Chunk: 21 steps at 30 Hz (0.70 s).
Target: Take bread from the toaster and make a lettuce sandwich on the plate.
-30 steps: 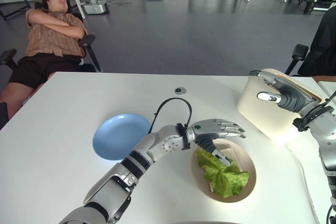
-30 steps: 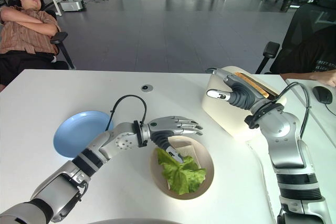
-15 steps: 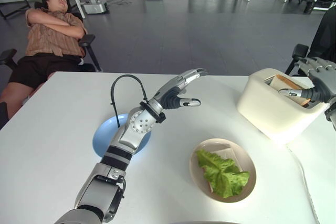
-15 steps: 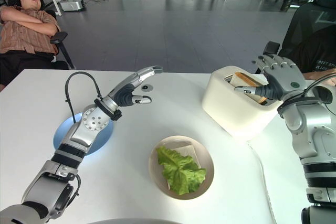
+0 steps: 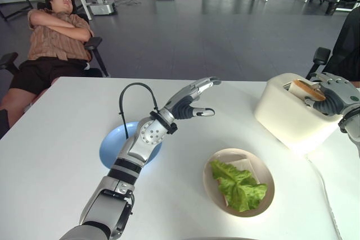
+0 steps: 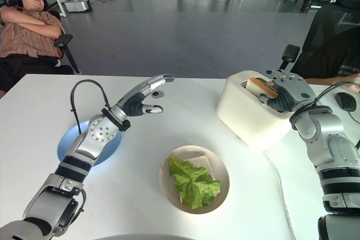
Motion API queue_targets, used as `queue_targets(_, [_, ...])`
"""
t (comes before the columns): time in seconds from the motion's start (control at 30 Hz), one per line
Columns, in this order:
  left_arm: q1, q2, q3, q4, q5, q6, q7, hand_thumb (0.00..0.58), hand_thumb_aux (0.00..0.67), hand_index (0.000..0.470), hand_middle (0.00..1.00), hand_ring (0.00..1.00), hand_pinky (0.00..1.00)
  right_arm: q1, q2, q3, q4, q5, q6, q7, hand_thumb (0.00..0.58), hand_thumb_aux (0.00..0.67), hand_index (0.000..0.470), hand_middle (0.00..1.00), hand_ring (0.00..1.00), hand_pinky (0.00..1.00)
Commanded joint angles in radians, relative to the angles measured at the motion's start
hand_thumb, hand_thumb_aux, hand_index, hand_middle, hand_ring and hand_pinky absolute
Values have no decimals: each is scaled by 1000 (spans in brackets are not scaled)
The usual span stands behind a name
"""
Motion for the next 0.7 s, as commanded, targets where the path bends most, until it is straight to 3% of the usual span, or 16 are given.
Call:
queue_targets(0.03, [9, 11, -7, 9, 22, -1, 2, 0, 0, 0, 0, 0, 0, -33, 8, -26, -5, 32, -15, -33, 580, 670, 470, 0, 0, 0])
queue_targets(0.2, [8, 22, 3, 8, 19, -3, 0, 0, 0, 0, 0, 0, 0, -80, 10, -174, -139, 172, -87, -112, 580, 670, 470, 0, 0, 0])
queue_targets(0.3, [11, 31, 11, 2, 15, -3, -3, 0, 0, 0, 0, 0, 0, -79, 37, -192, -274, 351, -109, 10, 580, 670, 470, 0, 0, 0])
queue_targets(0.43, [20, 40, 19, -18, 10, 3, -7, 0, 0, 0, 0, 0, 0, -54, 52, -124, -406, 584, -113, 250, 580, 670, 470, 0, 0, 0])
queue_targets(0.57, [26, 57, 35, -40, -1, 9, -14, 0, 0, 0, 0, 0, 0, 26, 25, -36, -532, 836, 11, 559, 580, 670, 470, 0, 0, 0])
queue_targets(0.7, [31, 71, 50, -46, -9, 13, -19, 0, 0, 0, 0, 0, 0, 78, 17, 22, -526, 948, 141, 764, 580, 670, 470, 0, 0, 0])
